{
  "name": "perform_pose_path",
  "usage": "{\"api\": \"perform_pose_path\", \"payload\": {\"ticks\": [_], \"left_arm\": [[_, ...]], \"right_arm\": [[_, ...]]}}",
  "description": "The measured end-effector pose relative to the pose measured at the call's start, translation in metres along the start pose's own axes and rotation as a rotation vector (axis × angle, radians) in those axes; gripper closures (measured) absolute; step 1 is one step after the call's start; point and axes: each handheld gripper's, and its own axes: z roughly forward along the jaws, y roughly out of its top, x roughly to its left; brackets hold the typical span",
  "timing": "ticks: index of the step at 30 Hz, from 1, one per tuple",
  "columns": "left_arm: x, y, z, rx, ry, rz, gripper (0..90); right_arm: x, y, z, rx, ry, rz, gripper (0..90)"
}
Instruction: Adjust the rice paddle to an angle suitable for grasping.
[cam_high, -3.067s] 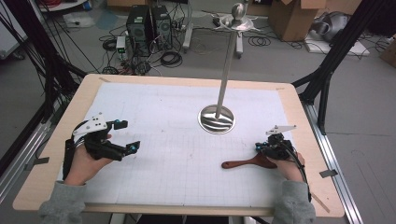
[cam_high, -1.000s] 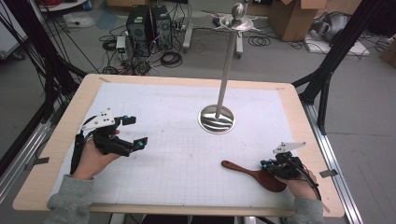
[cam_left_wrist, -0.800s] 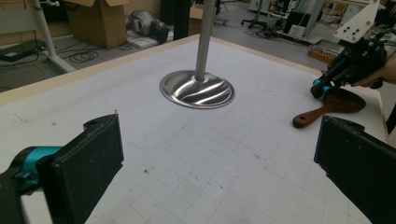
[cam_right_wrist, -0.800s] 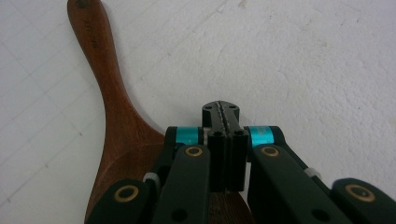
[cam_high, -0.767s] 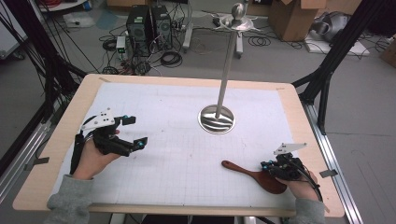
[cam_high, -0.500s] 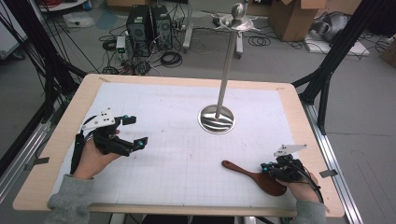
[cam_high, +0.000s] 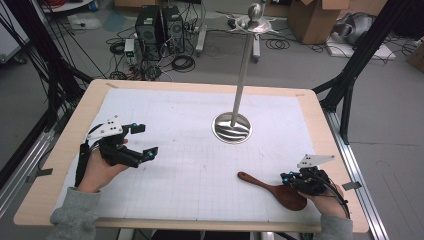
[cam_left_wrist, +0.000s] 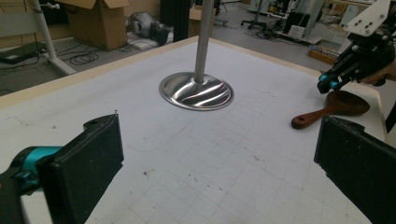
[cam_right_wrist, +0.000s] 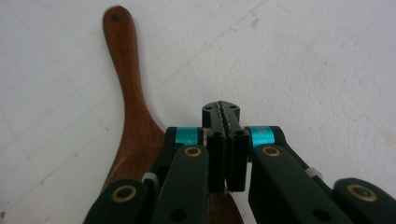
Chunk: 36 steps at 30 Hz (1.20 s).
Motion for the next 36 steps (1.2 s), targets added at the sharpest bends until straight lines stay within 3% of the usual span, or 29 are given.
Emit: {"api": "perform_pose_path", "payload": {"ticks": [3, 9, 20, 21, 22, 25, 36], "left_arm": [[-0.001, 0.000, -0.001, 0.001, 0.003, 0.000, 1.8], [0.000, 0.000, -0.006, -0.002, 0.008, -0.001, 1.8], [0.002, -0.003, -0.011, 0.001, 0.020, -0.009, 1.8], [0.002, -0.003, -0.012, 0.001, 0.022, -0.007, 1.8], [0.002, -0.003, -0.012, -0.002, 0.023, -0.008, 1.8], [0.001, -0.004, -0.014, 0.003, 0.024, -0.008, 1.8], [0.002, -0.005, -0.016, 0.003, 0.030, -0.013, 1.8]], "right_arm": [[0.003, 0.005, -0.005, -0.025, 0.009, -0.034, 81.1], [0.011, 0.015, -0.006, -0.018, 0.038, -0.121, 59.9], [0.010, 0.021, -0.003, -0.029, 0.082, -0.131, 35.4], [0.010, 0.023, -0.002, -0.033, 0.096, -0.132, 28.3], [0.010, 0.023, -0.002, -0.033, 0.096, -0.132, 28.3], [0.010, 0.026, 0.000, -0.024, 0.120, -0.125, 16.0], [0.014, 0.031, 0.010, 0.021, 0.146, -0.152, 14.7]]}}
